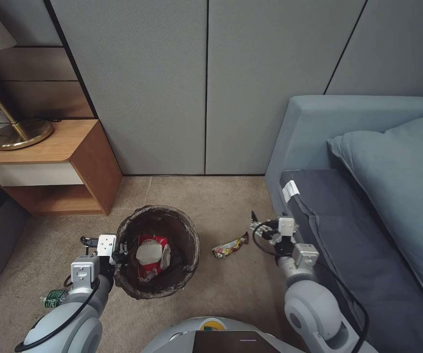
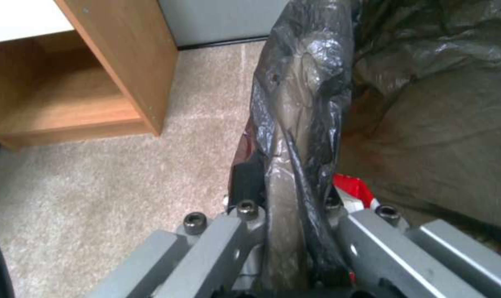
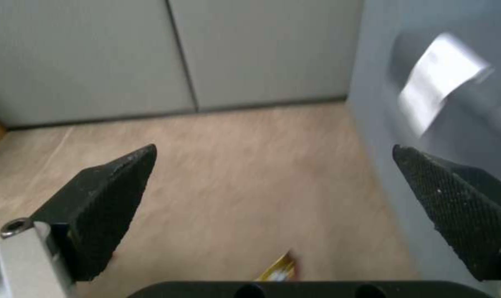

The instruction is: Pick up the trash bin, then pick up the garbage from the floor and place it into the trash bin.

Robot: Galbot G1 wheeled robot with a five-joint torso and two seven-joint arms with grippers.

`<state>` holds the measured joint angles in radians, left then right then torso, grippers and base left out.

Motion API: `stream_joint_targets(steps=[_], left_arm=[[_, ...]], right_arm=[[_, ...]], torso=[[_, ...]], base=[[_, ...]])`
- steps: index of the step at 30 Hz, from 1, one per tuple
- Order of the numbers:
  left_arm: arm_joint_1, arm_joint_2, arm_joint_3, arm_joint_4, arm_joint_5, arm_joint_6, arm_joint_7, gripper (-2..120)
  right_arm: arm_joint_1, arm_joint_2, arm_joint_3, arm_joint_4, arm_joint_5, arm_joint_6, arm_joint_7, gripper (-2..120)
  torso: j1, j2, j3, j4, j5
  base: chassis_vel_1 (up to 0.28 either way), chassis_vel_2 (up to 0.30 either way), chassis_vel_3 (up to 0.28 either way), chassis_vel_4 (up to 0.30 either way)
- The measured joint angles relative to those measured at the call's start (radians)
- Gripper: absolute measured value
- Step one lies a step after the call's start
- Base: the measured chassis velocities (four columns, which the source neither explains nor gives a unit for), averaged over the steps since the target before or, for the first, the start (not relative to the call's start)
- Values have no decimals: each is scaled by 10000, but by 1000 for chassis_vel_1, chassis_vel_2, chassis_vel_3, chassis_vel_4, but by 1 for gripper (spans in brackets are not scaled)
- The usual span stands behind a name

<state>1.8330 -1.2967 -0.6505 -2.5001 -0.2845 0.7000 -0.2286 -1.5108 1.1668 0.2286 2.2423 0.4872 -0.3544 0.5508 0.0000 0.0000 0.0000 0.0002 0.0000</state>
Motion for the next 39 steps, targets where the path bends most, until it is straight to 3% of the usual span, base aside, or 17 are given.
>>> stream_joint_targets(steps=[14, 39], left_arm=[[310, -133, 30, -1, 188, -6, -2, 3], [233, -345, 33, 0, 274, -18, 43, 3]], right_arm=[[1506, 1, -1372, -1342, 2983, -1083, 2085, 100], [3743, 928, -2787, -4006, 4367, -1105, 3835, 100]], torso=[[0, 0, 0, -2, -1], [0, 0, 0, -2, -1]], base=[[0, 0, 0, 0], [0, 0, 0, 0]])
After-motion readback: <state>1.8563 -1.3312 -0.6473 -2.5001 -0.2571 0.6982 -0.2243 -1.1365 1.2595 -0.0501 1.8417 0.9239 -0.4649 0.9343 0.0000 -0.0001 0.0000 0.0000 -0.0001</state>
